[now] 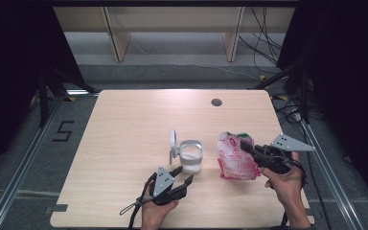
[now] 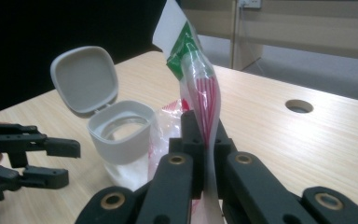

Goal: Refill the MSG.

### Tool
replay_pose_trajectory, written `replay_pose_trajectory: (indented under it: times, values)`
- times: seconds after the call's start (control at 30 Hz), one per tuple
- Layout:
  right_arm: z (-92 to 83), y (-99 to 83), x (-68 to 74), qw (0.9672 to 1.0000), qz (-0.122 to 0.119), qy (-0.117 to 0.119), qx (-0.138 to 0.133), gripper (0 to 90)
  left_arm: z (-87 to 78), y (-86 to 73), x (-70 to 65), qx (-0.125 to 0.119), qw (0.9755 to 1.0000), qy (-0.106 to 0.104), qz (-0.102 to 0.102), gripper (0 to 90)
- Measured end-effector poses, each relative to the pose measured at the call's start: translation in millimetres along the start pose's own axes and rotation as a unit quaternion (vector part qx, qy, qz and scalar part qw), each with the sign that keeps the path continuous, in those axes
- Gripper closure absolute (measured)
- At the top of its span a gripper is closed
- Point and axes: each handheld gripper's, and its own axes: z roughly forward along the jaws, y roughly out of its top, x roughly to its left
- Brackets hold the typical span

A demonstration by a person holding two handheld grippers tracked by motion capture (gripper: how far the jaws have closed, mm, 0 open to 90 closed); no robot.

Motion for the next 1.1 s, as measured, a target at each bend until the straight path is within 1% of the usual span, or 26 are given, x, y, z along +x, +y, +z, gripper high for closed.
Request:
replay_pose_trajectory:
  times: [0.03, 0.07, 0.13, 0.17, 0.23, 0.3, 0.33, 0.37, 0.4, 0.43, 0.47, 0.5, 0.57, 0.6, 0.67, 0.73, 0.77, 0.8, 0.83, 0.87, 0.9, 0.93, 0.97, 1.0, 1.07, 1.1]
  values:
    - [-1.5, -0.9, 0.2, 1.0000, 0.006, 0.001, 0.001, 90.0, -0.2, 0.3, 1.5, -0.002, 1.0000, -0.003, 0.009, 50.1]
    - [-3.3, -2.0, 0.4, 0.9999, 0.007, -0.007, 0.003, 90.0, -0.5, 0.2, 2.3, -0.002, 0.9999, -0.001, 0.011, 50.1]
    - [-6.1, -4.1, -2.7, 1.0000, -0.003, -0.009, 0.002, 90.0, -1.2, 0.0, 3.7, -0.002, 0.9999, 0.000, 0.010, 50.1]
    - [-7.8, -5.7, -2.3, 0.9998, 0.001, -0.018, 0.006, 90.0, -1.8, 0.0, 4.3, 0.000, 1.0000, 0.001, 0.009, 50.1]
    - [-9.1, -8.6, -6.4, 0.9997, -0.011, -0.024, -0.001, 90.0, -2.6, -0.3, 5.9, -0.005, 0.9999, 0.002, 0.009, 50.1]
    - [-9.6, -10.9, -8.3, 0.9995, -0.008, -0.030, 0.005, 90.0, -4.0, -0.2, 6.9, -0.002, 1.0000, 0.003, 0.007, 50.1]
    - [-8.3, -12.2, -9.9, 0.9990, -0.022, -0.039, 0.003, 90.0, -4.5, -0.1, 7.5, -0.002, 1.0000, 0.004, 0.009, 50.1]
    - [-6.9, -13.4, -9.6, 0.9986, -0.023, -0.048, 0.005, 90.0, -4.8, -0.1, 7.8, -0.003, 0.9999, 0.004, 0.009, 50.1]
    - [-7.2, -13.9, -9.9, 0.9985, -0.021, -0.047, 0.018, 90.0, -4.4, -0.4, 7.9, -0.007, 0.9999, 0.002, 0.008, 50.1]
    - [-6.4, -15.0, -9.1, 0.9987, -0.011, -0.047, 0.019, 90.0, -4.5, -0.4, 7.8, -0.006, 0.9999, 0.002, 0.009, 50.1]
    - [-6.2, -15.8, -10.0, 0.9981, -0.017, -0.054, 0.023, 90.0, -4.5, -0.5, 7.6, -0.006, 0.9999, 0.002, 0.008, 50.1]
    - [-5.5, -16.4, -9.3, 0.9983, -0.008, -0.053, 0.023, 90.0, -4.8, -0.3, 7.4, -0.004, 0.9999, 0.004, 0.009, 50.0]
    - [-5.3, -17.4, -11.1, 0.9981, -0.016, -0.057, 0.019, 90.0, -4.8, -0.3, 7.6, -0.004, 0.9999, 0.003, 0.009, 50.0]
    - [-5.8, -17.2, -12.3, 0.9979, -0.024, -0.056, 0.024, 90.0, -4.8, -0.3, 7.6, -0.004, 0.9999, 0.003, 0.009, 49.9]
    - [-5.7, -18.0, -11.5, 0.9976, -0.019, -0.062, 0.026, 90.0, -4.8, -0.3, 7.9, -0.007, 0.9999, 0.002, 0.008, 49.9]
    - [-5.6, -19.4, -10.2, 0.9969, -0.014, -0.068, 0.037, 90.0, -6.1, 0.1, 7.7, -0.003, 1.0000, 0.006, 0.006, 49.9]
    - [-5.3, -20.4, -9.6, 0.9965, -0.011, -0.073, 0.040, 90.0, -5.7, -0.5, 6.6, -0.005, 0.9999, 0.008, -0.005, 49.9]
    - [-4.9, -21.6, -11.2, 0.9959, -0.020, -0.078, 0.041, 90.0, -5.6, -0.7, 6.9, -0.006, 0.9999, 0.008, -0.005, 49.8]
    - [-3.5, -23.3, -11.1, 0.9963, -0.015, -0.075, 0.041, 90.0, -5.8, -0.7, 7.2, -0.006, 0.9999, 0.008, -0.005, 49.8]
    - [-4.3, -24.2, -10.6, 0.9956, -0.007, -0.079, 0.049, 90.0, -6.0, -0.7, 7.4, -0.005, 0.9999, 0.007, -0.005, 49.8]
    - [-3.5, -25.3, -13.1, 0.9951, -0.019, -0.085, 0.046, 90.0, -6.3, -0.2, 9.2, -0.004, 0.9999, 0.007, 0.009, 49.8]
    - [-3.6, -26.2, -13.7, 0.9945, -0.019, -0.088, 0.053, 90.0, -6.3, -0.3, 9.1, -0.004, 0.9999, 0.008, 0.006, 49.7]
    - [-2.7, -27.9, -12.6, 0.9946, -0.006, -0.088, 0.054, 90.0, -6.4, -0.3, 9.4, -0.004, 0.9999, 0.008, 0.007, 49.6]
    - [-2.7, -28.8, -13.6, 0.9938, -0.008, -0.094, 0.058, 90.0, -6.3, -0.3, 9.6, -0.004, 0.9999, 0.008, 0.007, 49.5]
    - [-0.1, -31.8, -16.3, 0.9936, -0.012, -0.093, 0.063, 90.0, -6.3, -0.5, 9.8, -0.003, 1.0000, 0.008, 0.006, 49.1]
    - [0.1, -33.5, -14.1, 0.9924, 0.006, -0.100, 0.071, 90.0, -5.4, -1.3, 8.8, -0.006, 0.9999, 0.009, -0.006, 48.8]
